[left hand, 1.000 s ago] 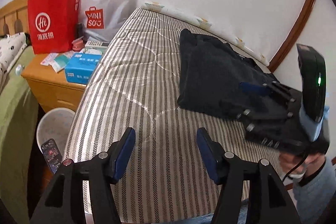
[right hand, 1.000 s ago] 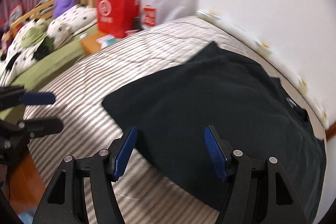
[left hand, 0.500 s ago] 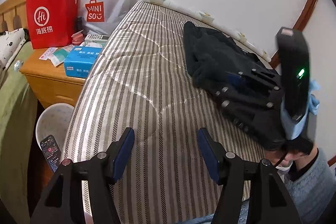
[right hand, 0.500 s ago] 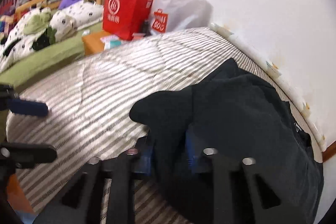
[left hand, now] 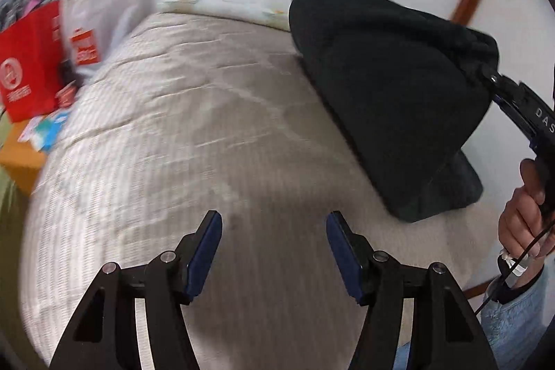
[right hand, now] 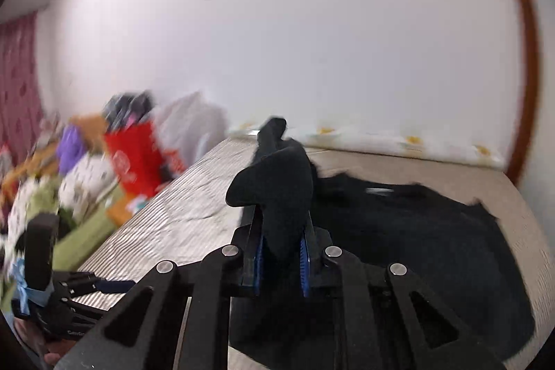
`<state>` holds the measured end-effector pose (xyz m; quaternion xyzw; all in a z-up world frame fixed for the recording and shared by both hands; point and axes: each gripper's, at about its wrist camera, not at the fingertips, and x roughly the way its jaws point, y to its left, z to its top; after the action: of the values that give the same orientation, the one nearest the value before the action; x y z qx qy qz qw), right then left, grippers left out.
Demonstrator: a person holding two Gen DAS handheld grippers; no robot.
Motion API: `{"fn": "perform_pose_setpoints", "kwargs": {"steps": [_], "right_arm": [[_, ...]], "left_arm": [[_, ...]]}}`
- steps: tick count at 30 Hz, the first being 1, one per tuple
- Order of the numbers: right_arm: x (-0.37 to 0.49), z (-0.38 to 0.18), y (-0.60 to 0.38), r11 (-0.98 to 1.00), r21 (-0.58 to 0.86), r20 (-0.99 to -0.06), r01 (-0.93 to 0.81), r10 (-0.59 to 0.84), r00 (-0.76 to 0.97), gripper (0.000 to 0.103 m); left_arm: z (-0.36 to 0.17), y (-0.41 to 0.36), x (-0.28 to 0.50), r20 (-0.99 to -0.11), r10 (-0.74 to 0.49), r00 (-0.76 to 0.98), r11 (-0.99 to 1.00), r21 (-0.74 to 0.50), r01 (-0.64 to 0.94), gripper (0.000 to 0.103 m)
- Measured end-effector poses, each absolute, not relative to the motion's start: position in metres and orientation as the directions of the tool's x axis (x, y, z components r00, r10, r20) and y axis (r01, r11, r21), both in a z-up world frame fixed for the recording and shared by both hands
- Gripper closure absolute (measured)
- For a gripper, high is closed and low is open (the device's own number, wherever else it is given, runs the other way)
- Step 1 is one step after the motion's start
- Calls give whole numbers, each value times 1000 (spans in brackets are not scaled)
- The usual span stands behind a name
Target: Fold small clothes
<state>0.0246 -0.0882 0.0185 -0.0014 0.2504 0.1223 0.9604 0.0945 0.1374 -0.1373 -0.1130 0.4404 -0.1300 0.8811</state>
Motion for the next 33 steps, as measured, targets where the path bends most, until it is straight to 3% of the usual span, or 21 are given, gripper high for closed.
{"fn": "perform_pose_setpoints", "kwargs": {"steps": [5,10,12,15,17,20,28,30,31,33], "right_arm": [[-8,14,-184,987,132,-439,-87,137,888,88],[-20,-34,-266,963,252,-559,96,64,826,87],[-24,-52,-282,943,314,-586,113,99,804,84],[-36,-64,-296,925,349,-590,151,91,803,70],[-40,-66,-300,915,376,-574,144,109,811,54],[-37,-69,-304,902,413,-565,127,144,812,42],[18,-85,-304,845,514,-568,147,207,797,42],[35,-86,-300,845,506,-583,175,185,791,49],[44,-85,-297,854,486,-598,185,170,783,61],[59,-83,-289,888,424,-624,180,142,768,73]], "left_arm": [[-131,80,107,-717,-420,557,908,-334,254,43],[-131,18,110,-699,-505,507,858,-341,385,42],[-131,1,110,-693,-527,492,841,-339,423,40],[-132,-21,109,-698,-522,489,835,-304,458,36],[-134,-32,110,-713,-505,487,840,-278,466,36],[-139,-44,118,-737,-466,490,859,-243,451,36],[-144,-67,136,-766,-413,493,884,-206,421,36],[-146,-71,139,-771,-398,497,890,-192,414,36],[-146,-73,141,-774,-386,502,895,-182,407,36],[-147,-80,144,-781,-358,512,905,-155,397,36]]}}
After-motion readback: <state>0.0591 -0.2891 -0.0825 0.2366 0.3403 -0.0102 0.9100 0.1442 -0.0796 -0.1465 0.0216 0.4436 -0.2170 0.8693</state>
